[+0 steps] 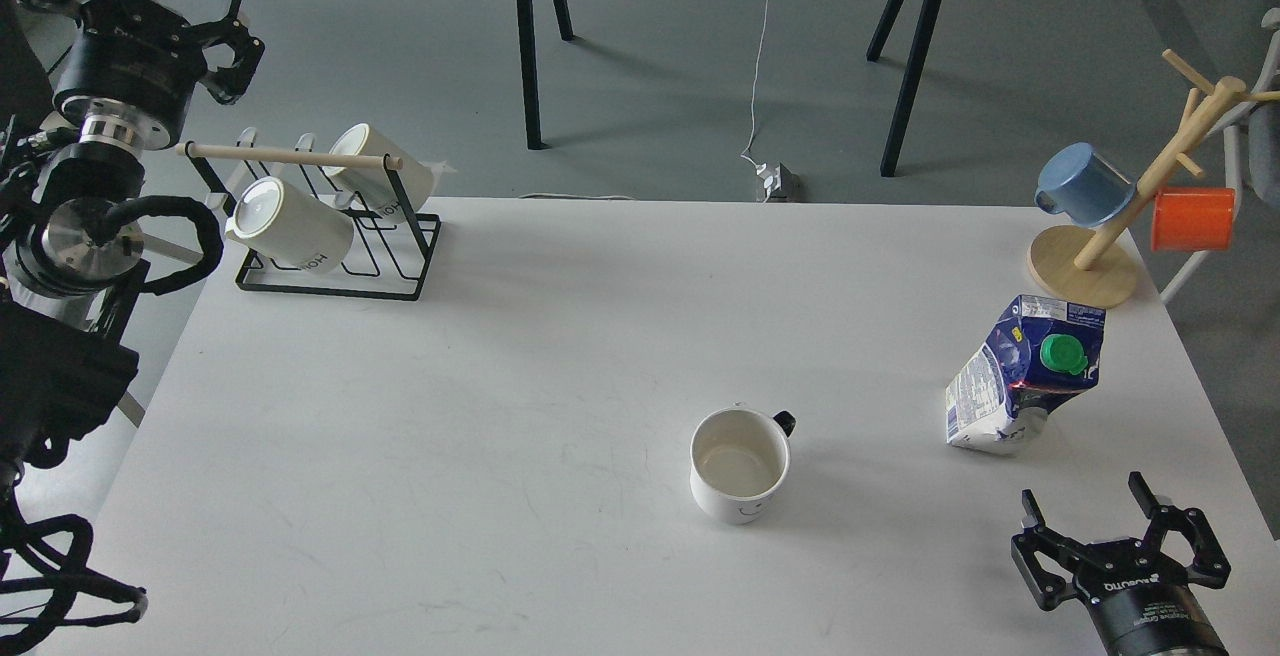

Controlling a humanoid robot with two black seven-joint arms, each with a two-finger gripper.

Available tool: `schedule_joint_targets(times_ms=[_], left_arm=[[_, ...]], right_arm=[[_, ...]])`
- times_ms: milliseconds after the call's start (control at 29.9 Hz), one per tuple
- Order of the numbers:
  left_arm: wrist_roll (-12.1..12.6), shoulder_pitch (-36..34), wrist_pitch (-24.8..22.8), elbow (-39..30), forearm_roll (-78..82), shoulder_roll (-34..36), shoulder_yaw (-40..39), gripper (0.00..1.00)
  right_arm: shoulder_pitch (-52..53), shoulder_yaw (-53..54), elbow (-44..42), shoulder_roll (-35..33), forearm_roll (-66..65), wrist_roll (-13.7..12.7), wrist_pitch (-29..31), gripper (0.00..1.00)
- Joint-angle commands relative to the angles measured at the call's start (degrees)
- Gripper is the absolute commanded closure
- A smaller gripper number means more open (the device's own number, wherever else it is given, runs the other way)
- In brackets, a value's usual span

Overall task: Place cup and milk with both arms
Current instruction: 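Move the right gripper toward the milk carton lying on the table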

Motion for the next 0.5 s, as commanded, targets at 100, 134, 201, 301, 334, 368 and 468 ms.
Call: schedule_joint_targets(times_ms=[100, 134, 201, 301, 334, 368, 468], left_arm=[[0.2, 0.1, 0.0, 0.0, -0.1, 2.3, 0.1, 0.0], [0.2, 0.1, -0.1, 0.0, -0.1, 2.6, 0.0, 0.0], [0.2, 0.2, -0.1, 0.0, -0.2, 3.3, -0.1, 0.0], [0.1, 0.5, -0.1, 0.0, -0.3, 3.9, -0.2, 0.0], [0.1, 0.5, -0.1, 0.0, -0.3, 3.9, -0.2, 0.0], [0.1, 0.7, -0.1, 0.0, -0.3, 3.9, -0.3, 0.0], [0.0, 0.7, 0.0, 0.0, -0.3, 3.9, -0.5, 0.0]], right_arm=[[5.3, -1.6, -3.5, 3.0, 0.0, 0.0, 0.0, 0.01], [5.6, -1.6, -3.5, 3.1, 0.0, 0.0, 0.0, 0.01], [6.5, -1.5, -3.7, 3.1, 0.0, 0.3, 0.0, 0.01], [6.9, -1.3, -3.7, 3.1, 0.1, 0.4, 0.0, 0.01], [7.0, -1.3, -3.7, 3.1, 0.1, 0.4, 0.0, 0.01], [7.0, -1.3, -3.7, 3.1, 0.1, 0.4, 0.0, 0.01], [7.0, -1.1, -3.7, 3.3, 0.1, 0.4, 0.0, 0.01]])
